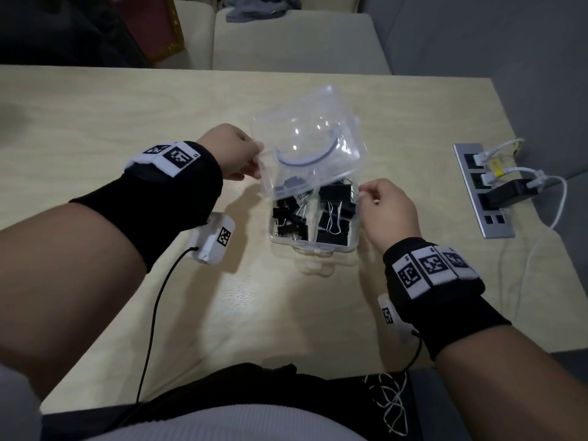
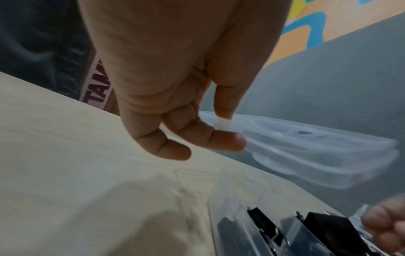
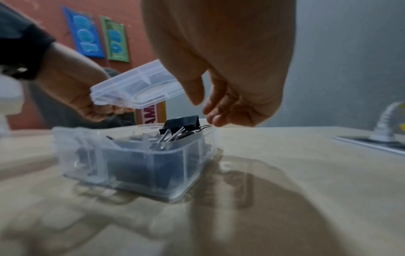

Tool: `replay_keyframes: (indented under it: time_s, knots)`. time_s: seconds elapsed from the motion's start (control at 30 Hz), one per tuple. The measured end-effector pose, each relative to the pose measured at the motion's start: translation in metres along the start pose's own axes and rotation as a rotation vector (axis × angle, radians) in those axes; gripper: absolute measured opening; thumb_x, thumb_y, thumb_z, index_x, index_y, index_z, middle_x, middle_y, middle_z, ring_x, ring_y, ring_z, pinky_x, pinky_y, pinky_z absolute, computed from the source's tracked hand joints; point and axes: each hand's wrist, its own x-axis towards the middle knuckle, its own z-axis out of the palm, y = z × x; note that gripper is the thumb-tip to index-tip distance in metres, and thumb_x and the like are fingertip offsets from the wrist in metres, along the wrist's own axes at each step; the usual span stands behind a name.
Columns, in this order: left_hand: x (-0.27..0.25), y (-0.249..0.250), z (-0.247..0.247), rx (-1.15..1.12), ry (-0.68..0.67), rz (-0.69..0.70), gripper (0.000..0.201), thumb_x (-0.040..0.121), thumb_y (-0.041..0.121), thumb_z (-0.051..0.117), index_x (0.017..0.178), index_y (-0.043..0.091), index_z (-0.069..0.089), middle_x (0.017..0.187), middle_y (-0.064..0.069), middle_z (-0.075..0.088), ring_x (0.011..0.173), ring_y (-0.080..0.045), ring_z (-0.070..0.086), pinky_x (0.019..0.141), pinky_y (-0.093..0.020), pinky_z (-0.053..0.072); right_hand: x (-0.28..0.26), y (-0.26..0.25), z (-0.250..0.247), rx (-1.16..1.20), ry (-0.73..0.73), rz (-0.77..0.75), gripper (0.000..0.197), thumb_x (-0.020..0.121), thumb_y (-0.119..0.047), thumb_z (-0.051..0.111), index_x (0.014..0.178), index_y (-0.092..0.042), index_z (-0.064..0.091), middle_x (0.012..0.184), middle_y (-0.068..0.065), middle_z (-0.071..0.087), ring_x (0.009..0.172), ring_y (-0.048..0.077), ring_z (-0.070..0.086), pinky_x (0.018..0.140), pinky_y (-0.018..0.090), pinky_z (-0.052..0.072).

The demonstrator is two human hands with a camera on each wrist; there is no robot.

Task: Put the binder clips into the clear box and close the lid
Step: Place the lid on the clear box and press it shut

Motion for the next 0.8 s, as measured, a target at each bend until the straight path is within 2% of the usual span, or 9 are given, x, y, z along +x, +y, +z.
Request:
replay_keyframes:
  time_s: [0.03, 0.13, 0.2, 0.33, 0.47, 0.53, 0.63, 0.73, 0.8]
  knots:
    - [0.0, 0.001, -0.001, -0.029, 0.04, -0.004, 0.028, 0.097, 0.023, 0.049, 0.072, 0.014, 0.057, 0.072, -0.006, 0.069, 0.058, -0.011, 0.067, 0.069, -0.029, 0.051, 0.0, -0.001, 0.003, -0.05, -0.023, -0.062, 0.024, 0.092, -0.025, 0.054, 0.115, -0.02, 0.061, 0.115, 0.003, 0.062, 0.101, 0.022, 0.059, 0.09, 0.034, 0.047]
    - [0.0, 0.002, -0.004, -0.062, 0.13, -0.035, 0.032, 0.095, 0.02, 0.046, 0.065, 0.013, 0.056, 0.07, -0.005, 0.069, 0.052, -0.007, 0.065, 0.064, -0.024, 0.049, -0.002, -0.008, 0.008, -0.278, -0.133, -0.195, 0.045, 0.084, -0.039, 0.062, 0.126, -0.031, 0.05, 0.124, 0.002, 0.056, 0.114, 0.026, 0.05, 0.096, 0.045, 0.044]
    - [0.0, 0.001, -0.005, -0.072, 0.167, -0.066, 0.032, 0.093, 0.019, 0.046, 0.064, 0.012, 0.057, 0.063, -0.003, 0.068, 0.05, -0.007, 0.065, 0.061, -0.023, 0.048, -0.001, -0.012, 0.011, -0.419, -0.158, -0.23, 0.052, 0.083, -0.045, 0.063, 0.13, -0.034, 0.046, 0.128, 0.002, 0.053, 0.116, 0.027, 0.046, 0.097, 0.046, 0.04]
    - [0.001, -0.003, -0.007, -0.073, 0.193, -0.111, 0.031, 0.092, 0.019, 0.048, 0.063, 0.013, 0.058, 0.042, 0.002, 0.063, 0.041, -0.003, 0.063, 0.057, -0.021, 0.047, 0.004, -0.016, 0.011, -0.485, -0.141, -0.244, 0.044, 0.081, -0.041, 0.066, 0.121, -0.032, 0.052, 0.117, 0.005, 0.055, 0.11, 0.028, 0.048, 0.096, 0.044, 0.039]
    - [0.002, -0.006, -0.009, -0.069, 0.184, -0.128, 0.033, 0.094, 0.022, 0.049, 0.065, 0.011, 0.061, 0.039, 0.004, 0.063, 0.041, -0.002, 0.063, 0.058, -0.021, 0.049, 0.013, -0.019, 0.008, -0.41, -0.213, -0.184, 0.03, 0.078, -0.033, 0.066, 0.107, -0.028, 0.059, 0.107, 0.005, 0.056, 0.098, 0.028, 0.057, 0.091, 0.042, 0.047]
    - [0.002, -0.006, -0.01, -0.063, 0.176, -0.133, 0.034, 0.095, 0.022, 0.048, 0.067, 0.01, 0.061, 0.038, 0.003, 0.062, 0.039, -0.002, 0.063, 0.058, -0.021, 0.049, 0.018, -0.021, 0.004, -0.314, -0.184, -0.183, 0.024, 0.077, -0.03, 0.067, 0.1, -0.027, 0.061, 0.103, 0.005, 0.056, 0.089, 0.026, 0.059, 0.084, 0.037, 0.049]
    - [0.003, -0.007, -0.009, -0.044, 0.166, -0.135, 0.034, 0.095, 0.021, 0.047, 0.067, 0.009, 0.06, 0.038, 0.003, 0.062, 0.037, -0.002, 0.062, 0.059, -0.021, 0.049, 0.027, -0.027, 0.0, -0.217, -0.146, -0.183, 0.015, 0.077, -0.023, 0.069, 0.091, -0.024, 0.063, 0.095, 0.002, 0.056, 0.082, 0.019, 0.056, 0.069, 0.026, 0.042]
    - [0.003, -0.007, -0.008, -0.045, 0.162, -0.149, 0.034, 0.096, 0.02, 0.046, 0.067, 0.008, 0.059, 0.036, 0.003, 0.061, 0.035, -0.001, 0.06, 0.058, -0.021, 0.048, 0.034, -0.03, 0.003, -0.073, -0.114, -0.1, 0.014, 0.076, -0.018, 0.069, 0.088, -0.024, 0.065, 0.081, -0.005, 0.06, 0.072, 0.012, 0.056, 0.055, 0.017, 0.039]
    - [0.003, -0.008, -0.008, -0.045, 0.163, -0.147, 0.034, 0.096, 0.02, 0.046, 0.067, 0.009, 0.058, 0.036, 0.004, 0.061, 0.035, -0.001, 0.061, 0.059, -0.021, 0.049, 0.038, -0.03, 0.006, 0.001, -0.052, -0.062, 0.014, 0.078, -0.017, 0.068, 0.091, -0.021, 0.065, 0.087, -0.003, 0.064, 0.074, 0.011, 0.059, 0.059, 0.017, 0.043]
